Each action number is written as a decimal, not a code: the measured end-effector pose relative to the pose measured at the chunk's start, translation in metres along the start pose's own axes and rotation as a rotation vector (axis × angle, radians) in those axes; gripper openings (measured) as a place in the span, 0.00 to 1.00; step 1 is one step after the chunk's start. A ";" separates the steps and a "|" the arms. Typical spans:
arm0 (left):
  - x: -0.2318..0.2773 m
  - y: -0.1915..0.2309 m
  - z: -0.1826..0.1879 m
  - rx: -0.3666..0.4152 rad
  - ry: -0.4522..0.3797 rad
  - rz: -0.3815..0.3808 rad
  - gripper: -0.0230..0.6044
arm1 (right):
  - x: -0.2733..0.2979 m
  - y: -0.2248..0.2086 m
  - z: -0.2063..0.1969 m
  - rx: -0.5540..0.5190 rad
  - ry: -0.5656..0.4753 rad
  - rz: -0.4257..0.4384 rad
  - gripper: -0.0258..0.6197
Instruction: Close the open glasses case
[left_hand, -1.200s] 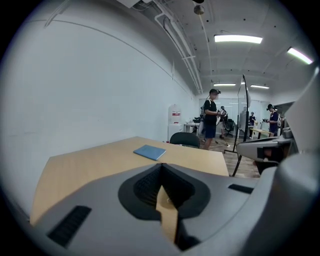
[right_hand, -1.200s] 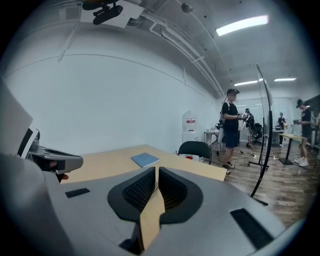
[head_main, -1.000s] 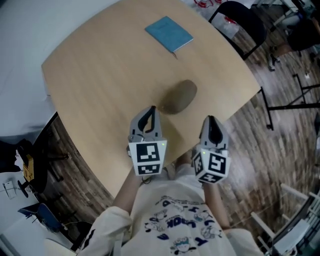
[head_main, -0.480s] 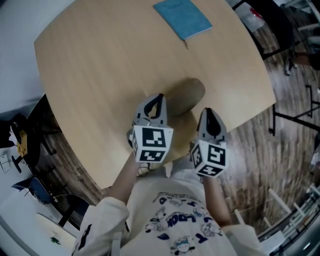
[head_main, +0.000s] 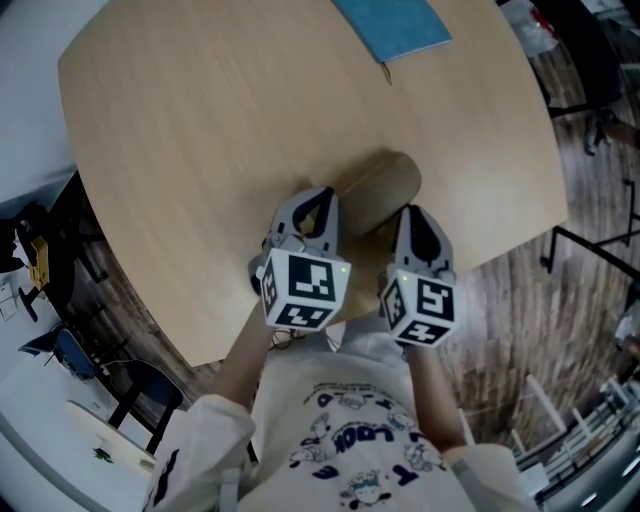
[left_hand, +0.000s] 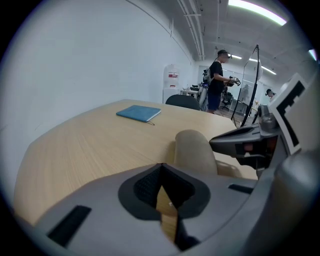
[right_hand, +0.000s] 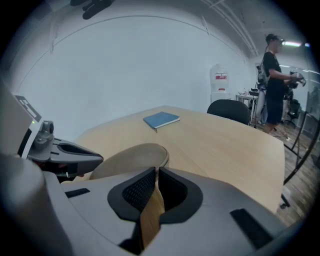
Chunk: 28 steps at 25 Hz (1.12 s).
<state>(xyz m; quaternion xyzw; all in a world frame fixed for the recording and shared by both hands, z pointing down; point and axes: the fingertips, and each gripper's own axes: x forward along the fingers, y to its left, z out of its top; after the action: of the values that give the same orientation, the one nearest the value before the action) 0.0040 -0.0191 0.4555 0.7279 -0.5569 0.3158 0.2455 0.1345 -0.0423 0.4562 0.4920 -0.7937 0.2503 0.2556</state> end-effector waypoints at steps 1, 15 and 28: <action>-0.001 -0.002 -0.001 0.009 0.005 0.002 0.04 | 0.003 0.000 0.002 -0.001 -0.001 0.006 0.07; -0.009 -0.050 -0.012 -0.180 0.041 -0.064 0.04 | 0.054 0.016 0.052 -0.121 -0.016 0.169 0.07; -0.032 -0.017 0.011 -0.003 -0.072 -0.045 0.04 | 0.021 0.005 0.047 -0.100 -0.004 0.221 0.07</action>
<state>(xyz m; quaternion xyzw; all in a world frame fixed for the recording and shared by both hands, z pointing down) 0.0164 -0.0019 0.4242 0.7508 -0.5492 0.2828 0.2337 0.1146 -0.0849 0.4348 0.3885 -0.8551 0.2362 0.2492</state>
